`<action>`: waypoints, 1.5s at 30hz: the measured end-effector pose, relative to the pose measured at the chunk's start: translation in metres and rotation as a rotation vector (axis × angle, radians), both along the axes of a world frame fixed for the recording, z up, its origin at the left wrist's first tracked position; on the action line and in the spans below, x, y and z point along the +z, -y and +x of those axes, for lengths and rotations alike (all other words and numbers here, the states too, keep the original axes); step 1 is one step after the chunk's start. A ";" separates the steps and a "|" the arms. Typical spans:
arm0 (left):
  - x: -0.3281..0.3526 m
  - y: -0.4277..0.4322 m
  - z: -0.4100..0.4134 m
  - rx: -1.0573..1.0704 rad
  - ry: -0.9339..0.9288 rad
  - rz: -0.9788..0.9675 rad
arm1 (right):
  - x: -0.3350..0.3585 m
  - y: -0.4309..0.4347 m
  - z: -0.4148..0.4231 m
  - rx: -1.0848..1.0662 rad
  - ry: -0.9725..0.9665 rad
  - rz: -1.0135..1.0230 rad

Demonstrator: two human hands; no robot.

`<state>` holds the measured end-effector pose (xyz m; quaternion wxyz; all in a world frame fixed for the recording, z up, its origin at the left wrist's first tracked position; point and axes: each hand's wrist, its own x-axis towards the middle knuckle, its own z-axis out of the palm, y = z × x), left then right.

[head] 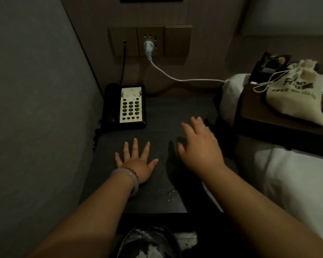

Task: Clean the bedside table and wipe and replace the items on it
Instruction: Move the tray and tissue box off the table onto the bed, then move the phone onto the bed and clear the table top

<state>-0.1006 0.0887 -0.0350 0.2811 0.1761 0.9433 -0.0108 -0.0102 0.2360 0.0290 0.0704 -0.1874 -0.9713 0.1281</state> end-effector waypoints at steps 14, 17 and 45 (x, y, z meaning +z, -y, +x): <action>0.010 0.057 -0.077 0.235 -0.550 0.432 | -0.078 0.007 -0.032 -0.038 0.232 0.023; 0.014 0.048 -0.107 0.179 -0.505 0.362 | -0.076 0.016 -0.039 -0.076 0.221 0.039; -0.006 0.041 -0.114 0.122 -0.509 0.733 | -0.054 0.059 -0.170 -0.048 -0.146 -0.592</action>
